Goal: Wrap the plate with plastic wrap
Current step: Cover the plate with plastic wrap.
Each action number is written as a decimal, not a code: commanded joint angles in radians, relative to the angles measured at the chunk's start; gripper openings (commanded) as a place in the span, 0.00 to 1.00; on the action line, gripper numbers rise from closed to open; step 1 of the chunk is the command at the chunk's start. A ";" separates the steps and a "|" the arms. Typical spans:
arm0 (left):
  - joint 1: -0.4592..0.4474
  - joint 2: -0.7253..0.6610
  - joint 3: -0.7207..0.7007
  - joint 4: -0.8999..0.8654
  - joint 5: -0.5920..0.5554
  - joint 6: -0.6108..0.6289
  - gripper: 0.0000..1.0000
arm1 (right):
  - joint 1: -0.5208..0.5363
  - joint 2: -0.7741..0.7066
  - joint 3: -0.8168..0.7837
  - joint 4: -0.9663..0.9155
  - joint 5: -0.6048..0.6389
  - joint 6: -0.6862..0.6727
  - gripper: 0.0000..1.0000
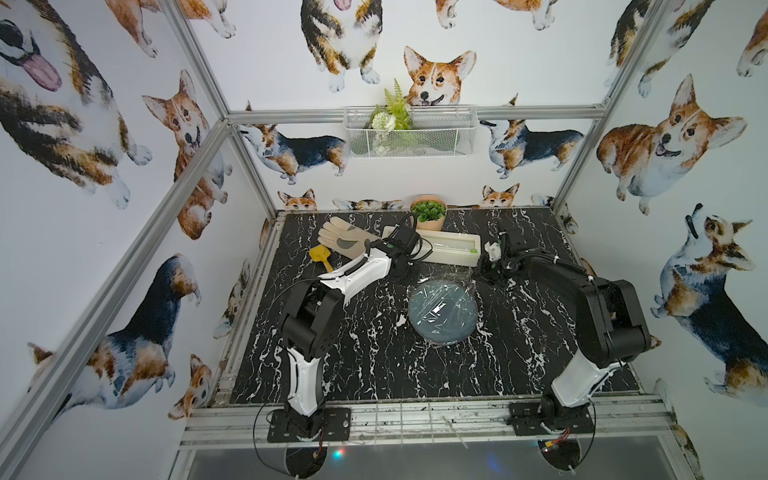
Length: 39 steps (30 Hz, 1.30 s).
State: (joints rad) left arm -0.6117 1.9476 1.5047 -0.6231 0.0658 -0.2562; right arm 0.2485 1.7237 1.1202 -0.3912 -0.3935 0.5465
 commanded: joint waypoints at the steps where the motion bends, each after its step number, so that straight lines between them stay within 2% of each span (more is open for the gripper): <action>1: 0.012 0.029 0.002 0.032 -0.079 -0.028 0.00 | 0.003 0.040 0.015 0.068 0.007 0.002 0.00; 9: 0.039 0.137 0.056 0.048 -0.122 -0.091 0.00 | 0.021 0.138 0.033 0.120 0.032 0.024 0.00; 14: 0.044 0.188 0.066 0.033 -0.107 -0.107 0.00 | 0.038 0.168 0.006 0.118 0.046 0.023 0.00; 20: 0.047 0.178 0.020 0.030 -0.121 -0.097 0.00 | 0.038 0.110 -0.084 0.114 0.074 0.008 0.00; 25: 0.046 0.169 0.037 0.005 -0.125 -0.086 0.00 | 0.038 0.029 -0.126 0.076 0.090 -0.016 0.00; 26: 0.046 0.168 0.045 -0.003 -0.124 -0.084 0.00 | 0.038 0.008 -0.124 0.055 0.103 -0.025 0.02; 28: 0.047 0.159 0.078 -0.032 -0.117 -0.078 0.00 | 0.035 -0.022 -0.108 0.012 0.126 -0.044 0.15; 29: 0.047 0.153 0.093 -0.048 -0.118 -0.077 0.01 | 0.031 -0.035 -0.096 -0.013 0.135 -0.053 0.18; 31: 0.049 0.140 0.126 -0.087 -0.125 -0.072 0.13 | 0.018 -0.059 -0.075 -0.060 0.166 -0.066 0.22; 33: 0.053 0.126 0.153 -0.124 -0.140 -0.069 0.22 | -0.004 -0.077 -0.061 -0.101 0.189 -0.077 0.25; 37: 0.068 0.089 0.181 -0.197 -0.172 -0.064 0.33 | -0.032 -0.122 -0.038 -0.170 0.244 -0.109 0.27; 39: 0.070 0.065 0.180 -0.220 -0.191 -0.061 0.38 | -0.021 -0.140 -0.029 -0.165 0.200 -0.117 0.31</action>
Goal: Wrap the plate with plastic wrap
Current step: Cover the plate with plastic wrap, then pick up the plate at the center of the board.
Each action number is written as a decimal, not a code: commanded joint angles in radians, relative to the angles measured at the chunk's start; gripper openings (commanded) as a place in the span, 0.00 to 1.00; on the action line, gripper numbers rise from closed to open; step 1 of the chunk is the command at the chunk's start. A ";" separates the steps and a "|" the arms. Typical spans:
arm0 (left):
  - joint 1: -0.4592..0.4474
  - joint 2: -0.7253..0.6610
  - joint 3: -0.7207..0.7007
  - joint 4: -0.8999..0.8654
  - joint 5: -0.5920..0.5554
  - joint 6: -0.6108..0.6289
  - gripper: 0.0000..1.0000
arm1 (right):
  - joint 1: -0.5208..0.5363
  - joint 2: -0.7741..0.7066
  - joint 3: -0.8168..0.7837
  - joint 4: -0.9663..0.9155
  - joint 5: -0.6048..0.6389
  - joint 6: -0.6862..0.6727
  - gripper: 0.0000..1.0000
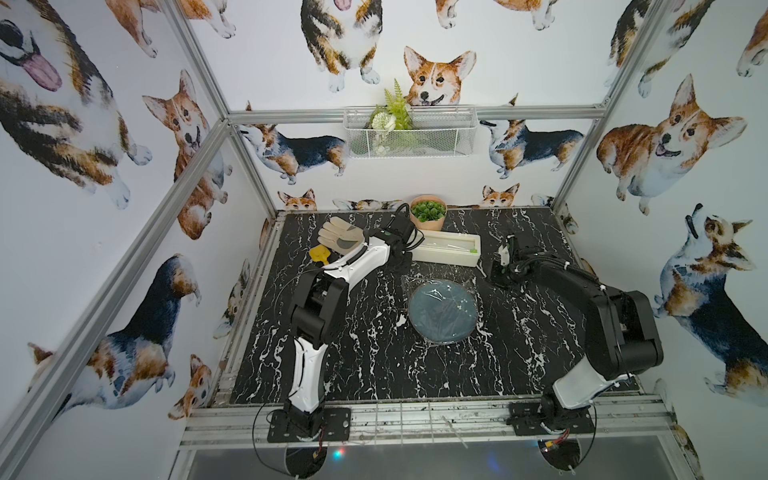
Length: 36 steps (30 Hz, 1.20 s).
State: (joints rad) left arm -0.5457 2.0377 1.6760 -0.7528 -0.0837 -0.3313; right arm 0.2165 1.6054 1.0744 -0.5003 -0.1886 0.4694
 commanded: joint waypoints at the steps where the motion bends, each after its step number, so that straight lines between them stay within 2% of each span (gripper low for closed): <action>1: 0.004 -0.037 0.008 -0.103 -0.049 0.013 0.40 | 0.026 -0.024 0.025 -0.046 -0.042 -0.046 0.33; 3: 0.004 -0.058 0.005 -0.122 -0.051 0.006 0.43 | 0.077 -0.010 0.049 -0.029 -0.093 -0.063 0.39; 5: 0.004 -0.084 -0.015 -0.117 -0.003 -0.006 0.45 | 0.122 0.023 0.076 -0.009 -0.123 -0.084 0.43; 11: 0.004 -0.190 -0.194 0.056 0.327 -0.080 0.46 | 0.144 0.178 0.133 0.026 -0.185 -0.089 0.49; 14: 0.003 -0.218 -0.299 0.157 0.422 -0.125 0.46 | 0.144 0.213 0.138 0.022 -0.179 -0.108 0.51; 24: -0.018 -0.179 -0.465 0.351 0.541 -0.210 0.42 | 0.148 0.199 0.022 0.064 -0.246 -0.096 0.55; 32: -0.063 -0.107 -0.473 0.426 0.523 -0.252 0.37 | 0.149 0.179 -0.090 0.172 -0.338 -0.018 0.55; 36: -0.074 -0.082 -0.477 0.455 0.511 -0.271 0.34 | 0.149 0.204 -0.128 0.298 -0.431 0.080 0.51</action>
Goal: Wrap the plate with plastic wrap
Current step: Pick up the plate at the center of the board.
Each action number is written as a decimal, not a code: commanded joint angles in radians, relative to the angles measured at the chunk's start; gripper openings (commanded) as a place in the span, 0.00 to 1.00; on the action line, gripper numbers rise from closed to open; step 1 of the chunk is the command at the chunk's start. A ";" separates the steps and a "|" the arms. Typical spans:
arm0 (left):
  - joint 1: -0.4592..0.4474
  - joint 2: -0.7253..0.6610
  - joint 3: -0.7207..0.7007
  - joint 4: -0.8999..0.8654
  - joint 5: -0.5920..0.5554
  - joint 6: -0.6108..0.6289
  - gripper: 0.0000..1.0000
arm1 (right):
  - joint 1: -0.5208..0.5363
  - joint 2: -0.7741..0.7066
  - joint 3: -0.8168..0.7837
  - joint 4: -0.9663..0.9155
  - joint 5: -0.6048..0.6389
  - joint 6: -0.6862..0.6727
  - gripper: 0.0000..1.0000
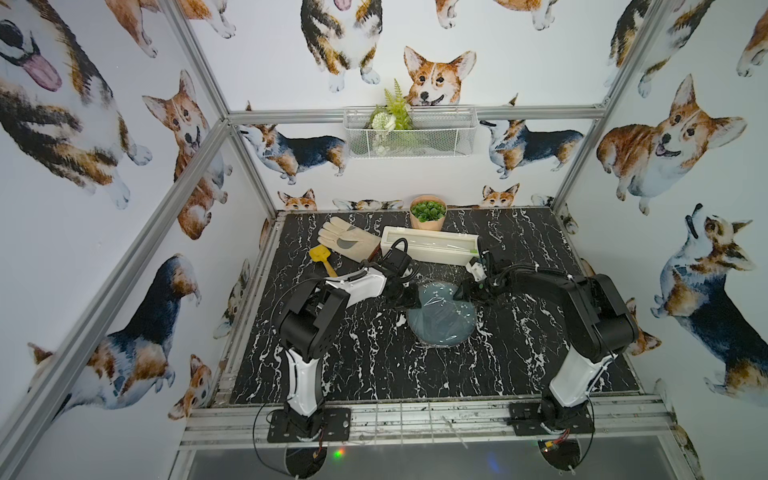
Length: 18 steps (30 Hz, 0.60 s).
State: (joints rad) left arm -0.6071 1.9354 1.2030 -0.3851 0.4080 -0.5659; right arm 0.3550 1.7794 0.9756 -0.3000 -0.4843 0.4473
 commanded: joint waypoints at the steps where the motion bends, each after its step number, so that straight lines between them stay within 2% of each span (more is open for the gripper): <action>1: -0.013 0.022 -0.004 0.090 0.017 -0.036 0.33 | 0.011 0.034 -0.039 0.128 -0.154 0.127 0.49; 5: -0.013 0.012 -0.004 0.084 0.000 -0.030 0.33 | 0.010 0.025 -0.054 0.192 -0.187 0.178 0.37; 11: -0.001 -0.030 0.010 0.047 -0.048 -0.009 0.34 | -0.020 -0.054 -0.065 0.205 -0.189 0.187 0.01; 18: 0.038 -0.095 0.022 0.029 -0.122 -0.004 0.41 | -0.081 -0.164 -0.118 0.274 -0.192 0.218 0.00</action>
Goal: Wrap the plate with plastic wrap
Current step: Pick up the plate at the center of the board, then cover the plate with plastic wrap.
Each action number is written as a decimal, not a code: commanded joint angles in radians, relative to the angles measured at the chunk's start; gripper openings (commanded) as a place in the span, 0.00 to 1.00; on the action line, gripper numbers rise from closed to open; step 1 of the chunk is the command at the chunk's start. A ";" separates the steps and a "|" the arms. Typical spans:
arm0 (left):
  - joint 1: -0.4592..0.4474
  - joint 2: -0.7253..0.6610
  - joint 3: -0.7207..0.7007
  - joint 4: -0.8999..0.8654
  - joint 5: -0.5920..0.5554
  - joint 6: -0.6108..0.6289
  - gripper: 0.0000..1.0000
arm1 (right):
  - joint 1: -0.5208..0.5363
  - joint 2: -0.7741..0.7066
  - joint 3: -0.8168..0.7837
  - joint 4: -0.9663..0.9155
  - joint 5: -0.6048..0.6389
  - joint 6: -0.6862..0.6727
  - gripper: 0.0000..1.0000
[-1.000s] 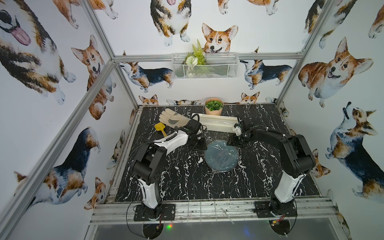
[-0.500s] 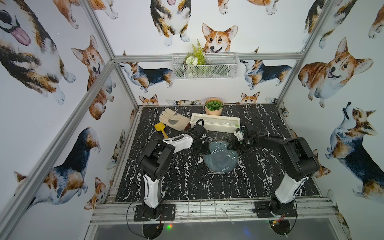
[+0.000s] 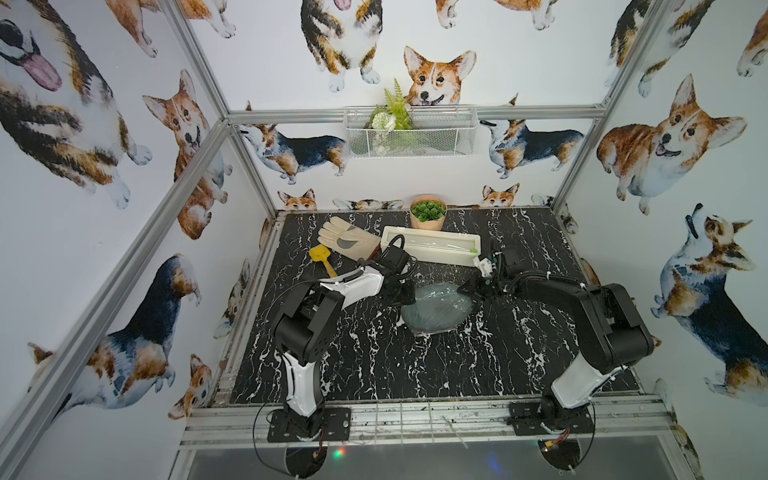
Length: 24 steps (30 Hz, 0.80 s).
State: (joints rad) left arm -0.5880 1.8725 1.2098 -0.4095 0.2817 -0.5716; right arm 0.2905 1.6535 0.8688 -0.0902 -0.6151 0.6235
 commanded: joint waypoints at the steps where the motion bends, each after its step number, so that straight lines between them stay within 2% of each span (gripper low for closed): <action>1: 0.029 -0.042 0.016 0.054 -0.001 0.001 0.45 | -0.022 -0.052 -0.015 0.065 -0.055 0.040 0.00; 4: 0.062 -0.078 0.015 0.050 -0.022 0.006 0.58 | -0.025 -0.084 -0.018 0.065 -0.030 0.012 0.00; 7: 0.109 -0.116 0.035 0.035 -0.034 0.043 0.64 | -0.024 -0.112 -0.017 0.066 0.000 -0.027 0.00; 11: 0.134 -0.123 0.120 0.013 0.039 0.168 0.66 | -0.024 -0.130 -0.021 0.103 0.004 -0.060 0.00; 14: 0.133 -0.059 0.223 -0.003 0.186 0.246 0.66 | -0.025 -0.131 -0.020 0.143 -0.005 -0.061 0.00; 21: 0.131 0.122 0.379 -0.009 0.337 0.282 0.65 | -0.025 -0.136 -0.013 0.191 -0.024 -0.045 0.00; 24: 0.131 0.171 0.406 -0.016 0.365 0.275 0.63 | -0.024 -0.138 -0.010 0.191 -0.025 -0.045 0.00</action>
State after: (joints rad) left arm -0.4583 2.0087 1.5871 -0.4076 0.5587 -0.3252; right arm 0.2661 1.5291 0.8448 0.0006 -0.5659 0.5533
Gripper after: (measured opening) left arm 0.635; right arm 0.087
